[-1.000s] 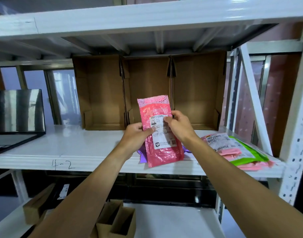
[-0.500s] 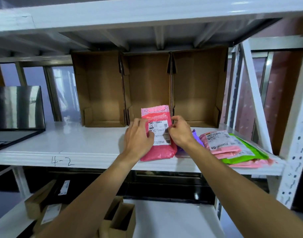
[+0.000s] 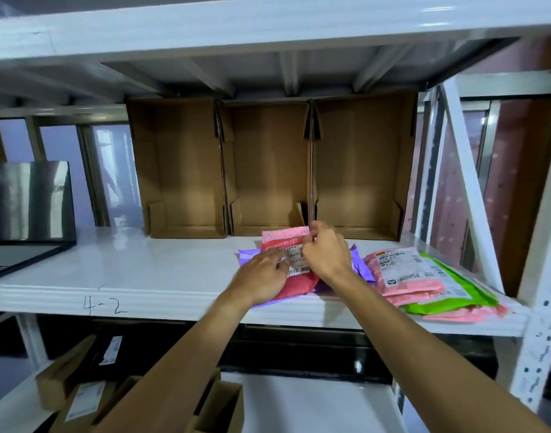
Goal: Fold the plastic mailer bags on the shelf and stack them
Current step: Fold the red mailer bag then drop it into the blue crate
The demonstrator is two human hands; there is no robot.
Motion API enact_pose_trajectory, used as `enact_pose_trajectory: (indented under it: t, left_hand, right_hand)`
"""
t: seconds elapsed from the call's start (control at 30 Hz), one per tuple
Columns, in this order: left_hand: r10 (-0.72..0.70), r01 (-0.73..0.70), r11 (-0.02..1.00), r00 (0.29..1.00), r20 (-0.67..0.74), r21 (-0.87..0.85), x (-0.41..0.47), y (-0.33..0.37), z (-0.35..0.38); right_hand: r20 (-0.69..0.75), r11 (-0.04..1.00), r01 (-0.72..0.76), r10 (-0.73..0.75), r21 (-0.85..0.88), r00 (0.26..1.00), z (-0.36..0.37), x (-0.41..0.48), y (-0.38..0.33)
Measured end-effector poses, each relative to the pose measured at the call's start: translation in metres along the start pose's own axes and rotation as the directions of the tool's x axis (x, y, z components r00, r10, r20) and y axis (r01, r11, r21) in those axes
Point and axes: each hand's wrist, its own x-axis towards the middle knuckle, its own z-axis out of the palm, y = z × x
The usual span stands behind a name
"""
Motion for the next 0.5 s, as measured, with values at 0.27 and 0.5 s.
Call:
enact_pose_trajectory:
  t: [0.27, 0.5]
  left_hand:
    - [-0.02, 0.018, 0.999, 0.997, 0.071, 0.027, 0.006, -0.005, 0.002]
    - [-0.084, 0.073, 0.994, 0.987, 0.14, 0.086, 0.009, -0.002, 0.002]
  right_hand:
    - [0.319, 0.928, 0.227, -0.128, -0.296, 0.939, 0.011, -0.014, -0.017]
    - [0.541, 0.901, 0.319, -0.119, -0.293, 0.832, 0.026, -0.01, 0.013]
